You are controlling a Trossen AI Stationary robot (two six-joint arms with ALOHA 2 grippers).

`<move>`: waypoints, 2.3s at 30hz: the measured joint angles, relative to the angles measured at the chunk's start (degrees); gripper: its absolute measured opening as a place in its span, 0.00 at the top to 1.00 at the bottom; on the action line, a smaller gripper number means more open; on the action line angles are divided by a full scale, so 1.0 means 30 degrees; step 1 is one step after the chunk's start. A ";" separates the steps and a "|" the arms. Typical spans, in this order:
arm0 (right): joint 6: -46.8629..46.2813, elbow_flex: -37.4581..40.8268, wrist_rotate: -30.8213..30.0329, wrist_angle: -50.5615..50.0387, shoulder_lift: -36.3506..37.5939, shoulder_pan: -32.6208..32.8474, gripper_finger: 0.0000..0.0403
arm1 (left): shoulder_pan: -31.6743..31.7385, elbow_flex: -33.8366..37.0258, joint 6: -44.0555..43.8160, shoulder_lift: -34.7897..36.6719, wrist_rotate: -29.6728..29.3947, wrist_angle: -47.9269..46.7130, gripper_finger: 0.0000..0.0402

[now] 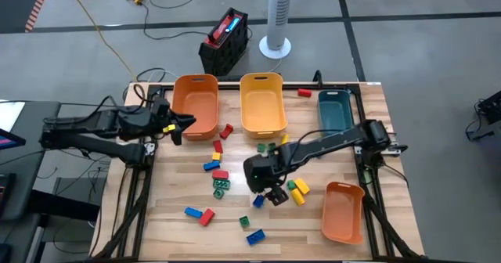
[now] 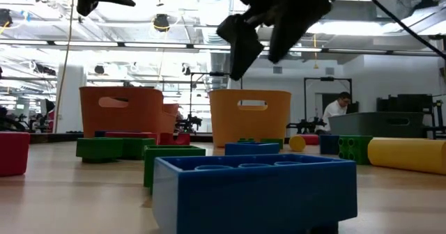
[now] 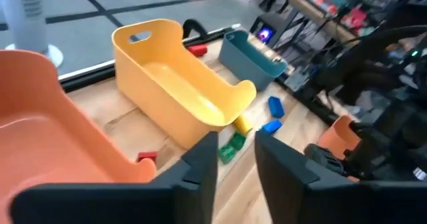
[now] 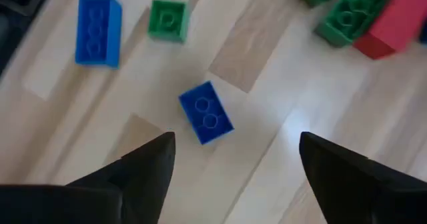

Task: Sort blocks
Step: Put the blue game piece into the yellow bin

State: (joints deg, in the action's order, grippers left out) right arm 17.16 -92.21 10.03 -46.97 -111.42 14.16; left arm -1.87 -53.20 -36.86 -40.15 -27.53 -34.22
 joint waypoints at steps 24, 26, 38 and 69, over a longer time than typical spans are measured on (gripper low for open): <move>0.1840 -0.0019 -0.0779 0.2302 -0.3643 0.1382 0.19 | -0.0007 -0.0230 -0.0097 0.0953 0.0735 -0.0921 0.65; 0.1795 0.0036 -0.0805 0.2071 -0.3967 0.1255 0.19 | -0.0015 -0.0223 -0.0135 0.0991 0.1025 -0.0938 0.65; 0.2193 0.0513 -0.2387 0.1921 -0.4161 0.0871 0.48 | -0.0015 -0.0223 -0.0281 0.1156 0.1078 -0.0940 0.65; -0.5835 0.0556 -0.0831 0.0408 0.1614 -1.2070 0.71 | -0.0015 -0.0216 -0.2421 0.0392 -0.0015 0.0830 0.65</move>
State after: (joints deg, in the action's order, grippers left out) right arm -0.34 -90.54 7.54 -45.75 -106.57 -22.05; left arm -1.91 -53.84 -44.12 -38.98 -27.57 -31.73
